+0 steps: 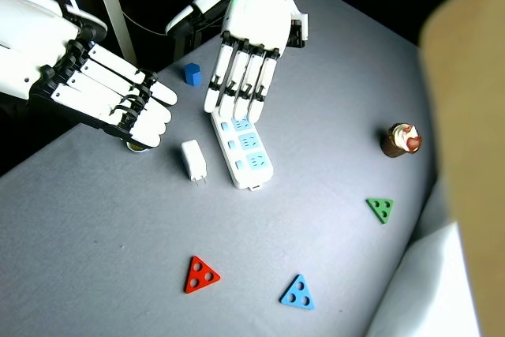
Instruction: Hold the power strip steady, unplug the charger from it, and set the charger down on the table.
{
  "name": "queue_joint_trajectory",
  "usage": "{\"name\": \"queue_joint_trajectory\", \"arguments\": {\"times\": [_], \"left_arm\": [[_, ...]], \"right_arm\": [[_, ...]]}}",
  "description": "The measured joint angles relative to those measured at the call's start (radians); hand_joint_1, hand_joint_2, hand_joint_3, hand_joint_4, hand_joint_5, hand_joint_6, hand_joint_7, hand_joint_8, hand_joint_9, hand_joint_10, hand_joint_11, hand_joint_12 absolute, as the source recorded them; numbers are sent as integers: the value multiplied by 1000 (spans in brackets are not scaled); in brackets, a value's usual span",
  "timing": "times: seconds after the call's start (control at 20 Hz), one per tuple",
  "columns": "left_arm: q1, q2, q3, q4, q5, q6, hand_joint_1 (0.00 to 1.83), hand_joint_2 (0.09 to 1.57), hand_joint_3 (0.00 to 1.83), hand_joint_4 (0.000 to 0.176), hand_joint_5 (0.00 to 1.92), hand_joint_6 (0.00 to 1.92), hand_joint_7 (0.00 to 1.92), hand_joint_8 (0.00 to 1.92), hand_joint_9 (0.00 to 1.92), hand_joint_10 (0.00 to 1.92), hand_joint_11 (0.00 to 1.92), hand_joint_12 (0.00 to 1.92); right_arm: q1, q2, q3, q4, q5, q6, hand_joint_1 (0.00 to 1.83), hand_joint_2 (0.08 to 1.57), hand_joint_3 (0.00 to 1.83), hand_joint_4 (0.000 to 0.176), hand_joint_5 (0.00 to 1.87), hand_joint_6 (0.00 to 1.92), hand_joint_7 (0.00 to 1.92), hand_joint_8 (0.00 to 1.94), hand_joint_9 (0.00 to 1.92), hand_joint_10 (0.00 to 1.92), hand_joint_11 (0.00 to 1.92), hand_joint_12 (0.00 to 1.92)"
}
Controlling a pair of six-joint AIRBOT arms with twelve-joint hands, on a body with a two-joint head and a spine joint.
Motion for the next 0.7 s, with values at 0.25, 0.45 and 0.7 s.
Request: {"name": "queue_joint_trajectory", "arguments": {"times": [0.25,0.45,0.7], "left_arm": [[-37,14,0,10,-31,0,3,996,0,0,100,0,106,0,80,1,87,29],[-55,13,3,15,-46,-9,0,1000,2,0,97,7,102,6,99,8,113,38],[-63,14,3,19,-66,-15,0,999,1,0,84,1,88,0,74,0,85,23]], "right_arm": [[23,7,1,-9,68,1,0,970,7,0,123,1,160,0,153,0,124,93],[23,7,1,-14,69,-25,30,971,3,0,152,10,185,8,186,12,180,104],[29,7,-1,-15,75,-42,0,992,1,0,213,4,256,4,248,4,247,85]]}}
